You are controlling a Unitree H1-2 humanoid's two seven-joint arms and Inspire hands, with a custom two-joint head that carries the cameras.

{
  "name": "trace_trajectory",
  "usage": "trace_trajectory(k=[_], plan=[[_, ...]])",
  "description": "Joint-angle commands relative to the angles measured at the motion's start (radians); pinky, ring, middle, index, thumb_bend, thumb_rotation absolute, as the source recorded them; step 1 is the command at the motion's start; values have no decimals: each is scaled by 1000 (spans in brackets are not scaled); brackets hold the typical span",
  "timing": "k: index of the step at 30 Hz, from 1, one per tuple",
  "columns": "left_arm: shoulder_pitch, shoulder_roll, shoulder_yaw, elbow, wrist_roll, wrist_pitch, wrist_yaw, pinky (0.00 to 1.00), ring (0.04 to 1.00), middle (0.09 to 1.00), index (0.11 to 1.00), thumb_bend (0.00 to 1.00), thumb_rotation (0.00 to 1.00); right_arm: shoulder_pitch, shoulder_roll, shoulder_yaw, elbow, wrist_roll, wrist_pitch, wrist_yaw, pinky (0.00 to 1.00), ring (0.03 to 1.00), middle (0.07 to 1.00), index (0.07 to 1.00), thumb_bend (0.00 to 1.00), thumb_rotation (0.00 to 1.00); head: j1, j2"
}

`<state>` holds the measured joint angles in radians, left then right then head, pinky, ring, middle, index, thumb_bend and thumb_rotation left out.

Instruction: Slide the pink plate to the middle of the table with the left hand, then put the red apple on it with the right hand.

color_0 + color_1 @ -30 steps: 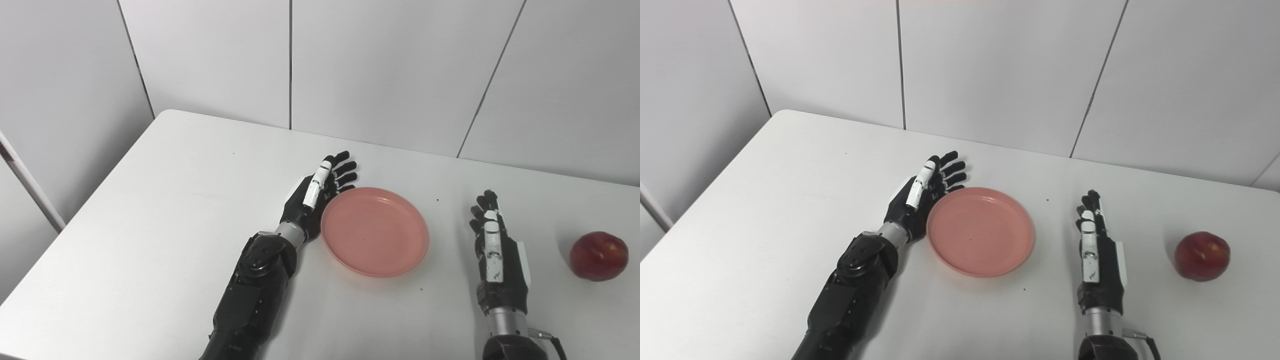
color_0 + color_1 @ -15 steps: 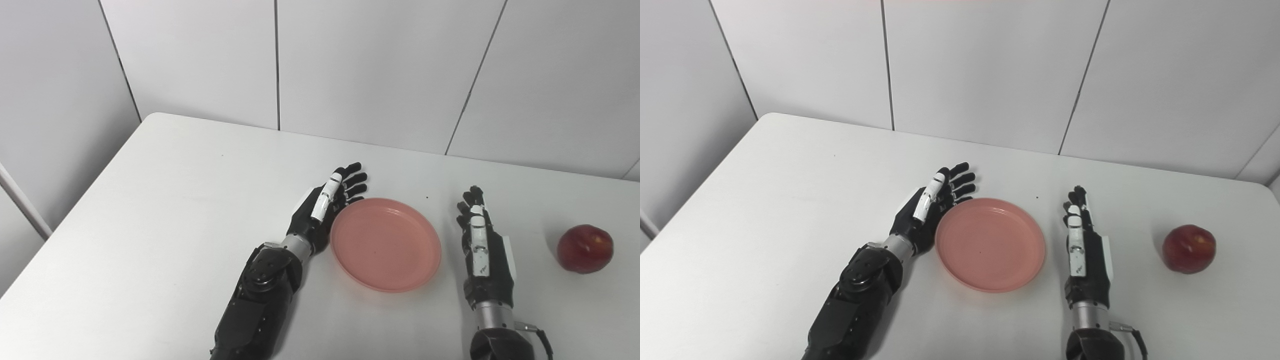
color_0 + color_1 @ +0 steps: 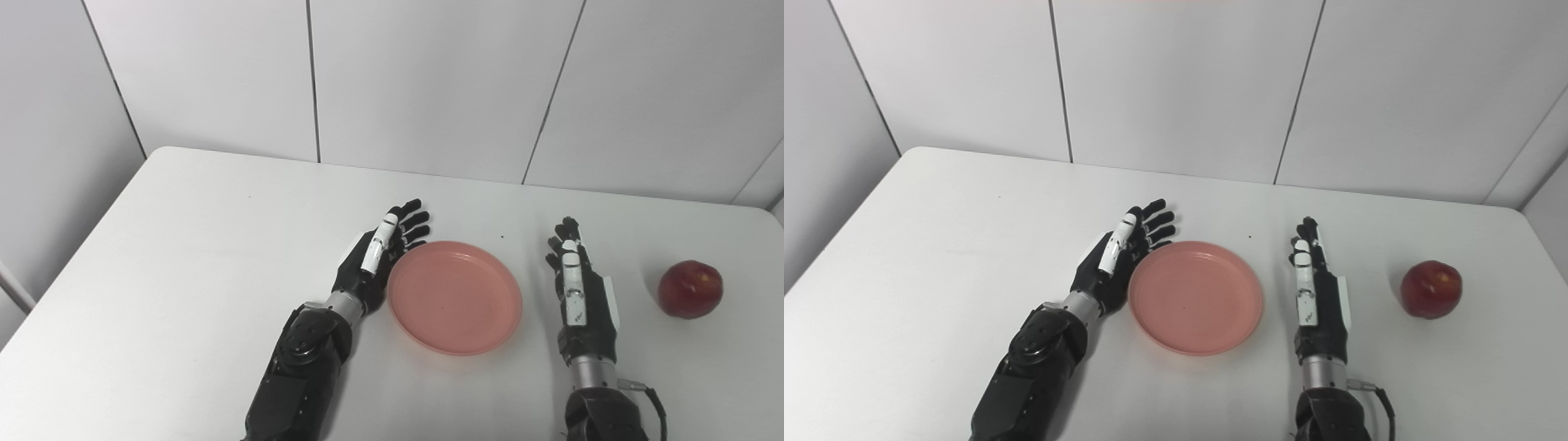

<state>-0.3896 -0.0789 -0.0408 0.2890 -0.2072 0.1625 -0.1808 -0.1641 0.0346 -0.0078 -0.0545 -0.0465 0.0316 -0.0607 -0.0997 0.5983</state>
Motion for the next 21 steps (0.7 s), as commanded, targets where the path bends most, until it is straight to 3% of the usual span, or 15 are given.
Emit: trace_trajectory(k=[1, 11, 18, 21], plan=[[8, 6, 5, 29, 6, 9, 5, 896, 901, 901, 887, 387, 1000, -40, -7, -1, -49, -33, 3, -19, 930, 945, 952, 961, 257, 1000, -23, -2], [4, 14, 35, 68, -16, -30, -15, 901, 906, 910, 897, 383, 1000, -72, -53, 8, -193, -221, 126, -33, 901, 947, 939, 942, 386, 1000, -104, -13], [-1, 15, 57, 95, -33, -51, -38, 920, 915, 919, 901, 377, 1000, -106, -112, -1, -278, -306, 202, -12, 877, 934, 934, 934, 379, 1000, -147, -26], [0, 17, 62, 105, -34, -61, -44, 923, 918, 924, 905, 389, 1000, -117, -141, 0, -316, -359, 248, 0, 853, 926, 936, 937, 454, 1000, -161, -29]])
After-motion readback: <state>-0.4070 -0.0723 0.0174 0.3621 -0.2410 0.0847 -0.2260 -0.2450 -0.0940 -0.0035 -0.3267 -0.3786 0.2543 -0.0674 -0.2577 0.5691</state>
